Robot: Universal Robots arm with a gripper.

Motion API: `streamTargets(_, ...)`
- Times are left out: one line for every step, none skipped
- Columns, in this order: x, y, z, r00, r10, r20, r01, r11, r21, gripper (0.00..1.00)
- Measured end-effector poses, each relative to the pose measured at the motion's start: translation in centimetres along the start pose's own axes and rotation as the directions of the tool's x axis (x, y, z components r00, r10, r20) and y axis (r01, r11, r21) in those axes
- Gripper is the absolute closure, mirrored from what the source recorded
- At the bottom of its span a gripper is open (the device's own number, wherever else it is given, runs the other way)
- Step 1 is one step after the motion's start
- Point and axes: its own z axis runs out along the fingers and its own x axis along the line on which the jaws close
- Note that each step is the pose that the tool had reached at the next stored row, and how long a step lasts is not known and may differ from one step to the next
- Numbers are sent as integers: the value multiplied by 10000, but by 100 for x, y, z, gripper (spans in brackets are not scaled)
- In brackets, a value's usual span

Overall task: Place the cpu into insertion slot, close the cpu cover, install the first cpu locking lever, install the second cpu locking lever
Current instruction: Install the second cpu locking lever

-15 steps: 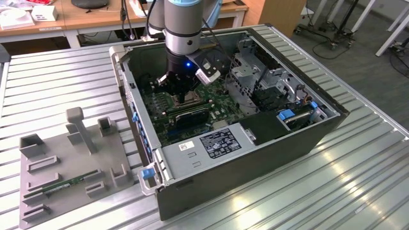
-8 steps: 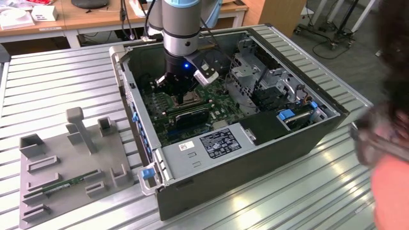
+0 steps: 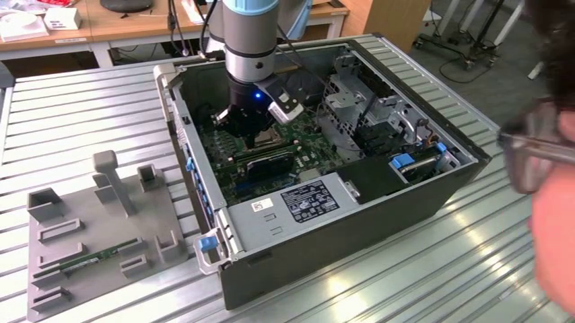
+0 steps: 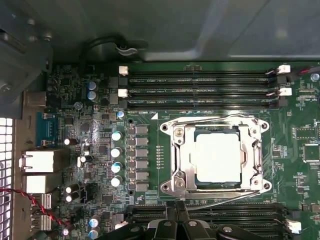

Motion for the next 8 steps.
streamTargets(1, 0, 1, 10000, -1, 0, 1, 10000, 0, 89)
streamTargets(3, 0, 2, 10000, 0, 0, 0, 10000, 0, 89)
streamTargets(4, 0, 3, 10000, 0, 1, 0, 10000, -1, 89)
streamTargets(4, 0, 3, 10000, 0, 1, 0, 10000, -1, 89)
streamTargets(4, 0, 3, 10000, 0, 0, 0, 10000, 0, 89)
streamTargets(5, 0, 5, 10000, 0, 1, 0, 10000, -2, 89)
streamTargets(5, 0, 10, 10000, 0, 4, 0, 10000, -4, 89)
streamTargets(5, 0, 14, 10000, 0, 5, 0, 10000, -3, 89)
